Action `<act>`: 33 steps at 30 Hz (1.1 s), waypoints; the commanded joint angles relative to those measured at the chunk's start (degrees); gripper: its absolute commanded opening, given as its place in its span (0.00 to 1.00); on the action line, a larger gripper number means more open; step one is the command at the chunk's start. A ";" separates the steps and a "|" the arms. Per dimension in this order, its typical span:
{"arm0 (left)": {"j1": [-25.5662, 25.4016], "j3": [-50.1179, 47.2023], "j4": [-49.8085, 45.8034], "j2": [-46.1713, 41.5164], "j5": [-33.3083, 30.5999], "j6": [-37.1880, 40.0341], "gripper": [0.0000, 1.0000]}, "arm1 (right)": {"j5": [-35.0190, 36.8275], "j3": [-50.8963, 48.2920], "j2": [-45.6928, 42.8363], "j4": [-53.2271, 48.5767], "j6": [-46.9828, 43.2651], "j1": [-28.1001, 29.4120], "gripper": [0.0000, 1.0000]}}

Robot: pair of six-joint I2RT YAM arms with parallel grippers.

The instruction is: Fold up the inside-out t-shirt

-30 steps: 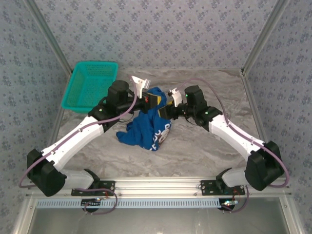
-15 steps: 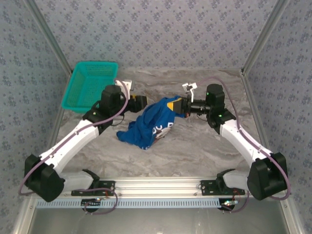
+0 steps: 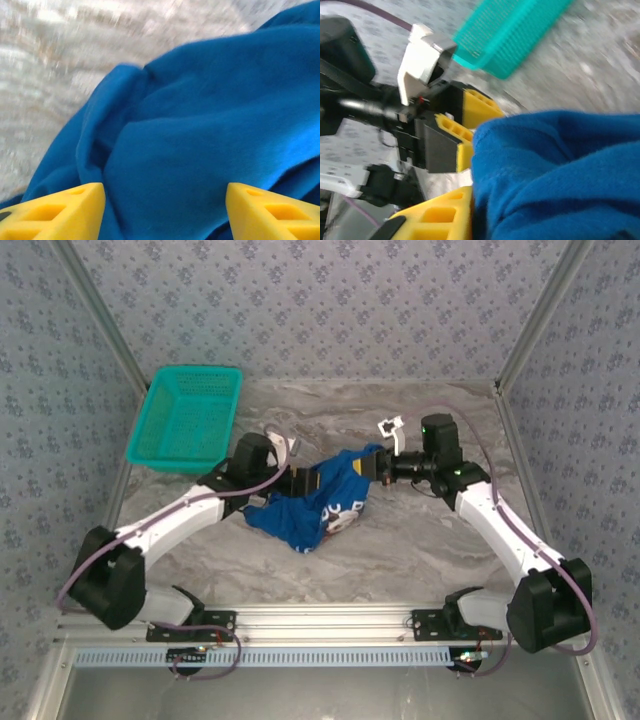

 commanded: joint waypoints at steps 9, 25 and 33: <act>-6.32 5.26 -11.40 11.28 -12.89 4.63 0.71 | 45.08 -0.92 -3.68 -30.11 6.15 0.23 0.58; -6.39 3.67 -7.06 3.82 -13.66 8.73 0.71 | 32.01 2.84 16.52 -12.34 4.81 -0.31 0.60; -15.46 8.97 -3.89 7.64 -10.13 21.57 0.75 | 26.79 -3.00 15.42 -10.85 6.30 -4.69 0.54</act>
